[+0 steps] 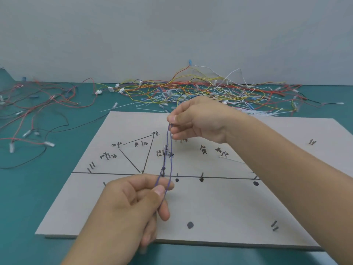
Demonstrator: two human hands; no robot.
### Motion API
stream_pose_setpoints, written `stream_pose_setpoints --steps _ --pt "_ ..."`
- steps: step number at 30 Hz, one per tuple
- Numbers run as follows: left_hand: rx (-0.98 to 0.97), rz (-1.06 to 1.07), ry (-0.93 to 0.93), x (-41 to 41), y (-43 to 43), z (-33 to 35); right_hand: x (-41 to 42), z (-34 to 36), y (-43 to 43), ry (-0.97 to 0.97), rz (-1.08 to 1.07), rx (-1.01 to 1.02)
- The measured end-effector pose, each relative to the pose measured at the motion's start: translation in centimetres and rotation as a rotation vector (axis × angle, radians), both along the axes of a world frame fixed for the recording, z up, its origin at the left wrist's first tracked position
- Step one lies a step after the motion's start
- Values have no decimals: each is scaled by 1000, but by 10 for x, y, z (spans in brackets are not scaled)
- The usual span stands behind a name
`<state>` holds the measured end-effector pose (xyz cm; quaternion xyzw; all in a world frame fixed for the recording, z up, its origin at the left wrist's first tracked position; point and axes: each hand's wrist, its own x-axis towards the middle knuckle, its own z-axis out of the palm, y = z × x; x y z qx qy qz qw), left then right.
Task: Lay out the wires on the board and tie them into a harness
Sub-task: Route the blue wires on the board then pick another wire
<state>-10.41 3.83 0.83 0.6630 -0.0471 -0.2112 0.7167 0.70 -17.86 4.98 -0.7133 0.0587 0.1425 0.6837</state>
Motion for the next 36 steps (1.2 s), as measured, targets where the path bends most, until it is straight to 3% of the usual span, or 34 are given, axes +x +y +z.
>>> stream_pose_setpoints --steps 4,10,17,25,36 --pt "205 110 -142 7 9 -7 24 -11 19 -31 -8 -150" --pt "299 216 -275 18 20 -9 35 -27 35 -92 7 -356" --pt "245 231 -229 19 24 -23 34 -26 37 -124 31 -432" --pt "324 213 -298 10 27 -16 36 -31 35 -147 41 -514" --pt "152 246 -211 9 27 -19 38 -38 34 -171 31 -536"
